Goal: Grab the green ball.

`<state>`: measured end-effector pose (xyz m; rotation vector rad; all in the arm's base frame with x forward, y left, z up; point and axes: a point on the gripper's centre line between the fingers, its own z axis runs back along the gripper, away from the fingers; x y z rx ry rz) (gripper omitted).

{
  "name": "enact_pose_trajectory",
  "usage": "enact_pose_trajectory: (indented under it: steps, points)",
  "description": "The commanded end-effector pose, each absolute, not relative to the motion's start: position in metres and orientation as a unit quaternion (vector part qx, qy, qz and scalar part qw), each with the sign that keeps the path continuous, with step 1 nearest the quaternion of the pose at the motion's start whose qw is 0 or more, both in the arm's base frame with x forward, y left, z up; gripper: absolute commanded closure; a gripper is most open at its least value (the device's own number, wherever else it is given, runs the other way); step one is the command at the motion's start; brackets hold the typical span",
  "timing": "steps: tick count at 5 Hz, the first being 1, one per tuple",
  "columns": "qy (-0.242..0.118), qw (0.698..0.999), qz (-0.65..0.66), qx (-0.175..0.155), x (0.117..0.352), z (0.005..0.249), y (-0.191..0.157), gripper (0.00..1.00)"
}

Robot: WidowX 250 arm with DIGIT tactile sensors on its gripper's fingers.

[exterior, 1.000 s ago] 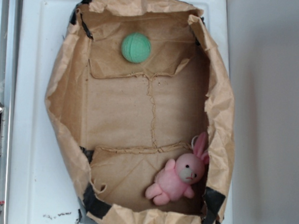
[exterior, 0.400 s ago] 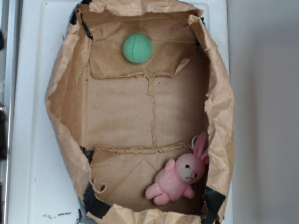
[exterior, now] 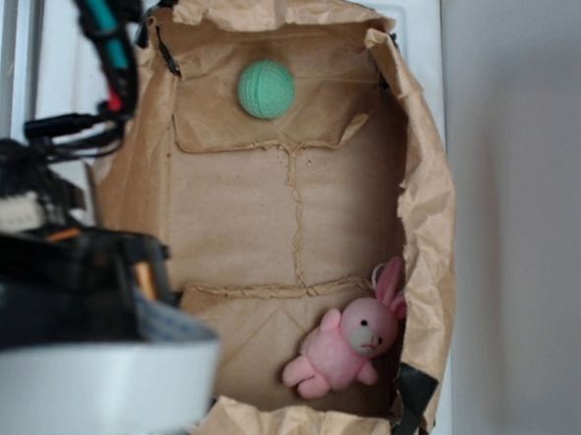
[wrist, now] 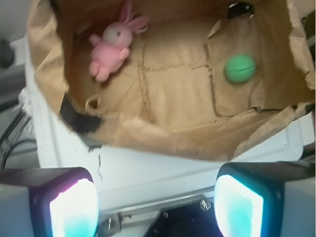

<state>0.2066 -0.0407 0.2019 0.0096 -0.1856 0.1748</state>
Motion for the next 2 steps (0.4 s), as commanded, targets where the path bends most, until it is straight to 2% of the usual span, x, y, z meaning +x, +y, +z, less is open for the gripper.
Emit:
enact_pose_trajectory:
  steps: [1,2]
  points:
    - [-0.123,0.984,0.127,0.019,0.243,0.196,-0.044,0.0]
    - [-0.119,0.977,0.174,0.019,0.262,0.183,-0.041,0.0]
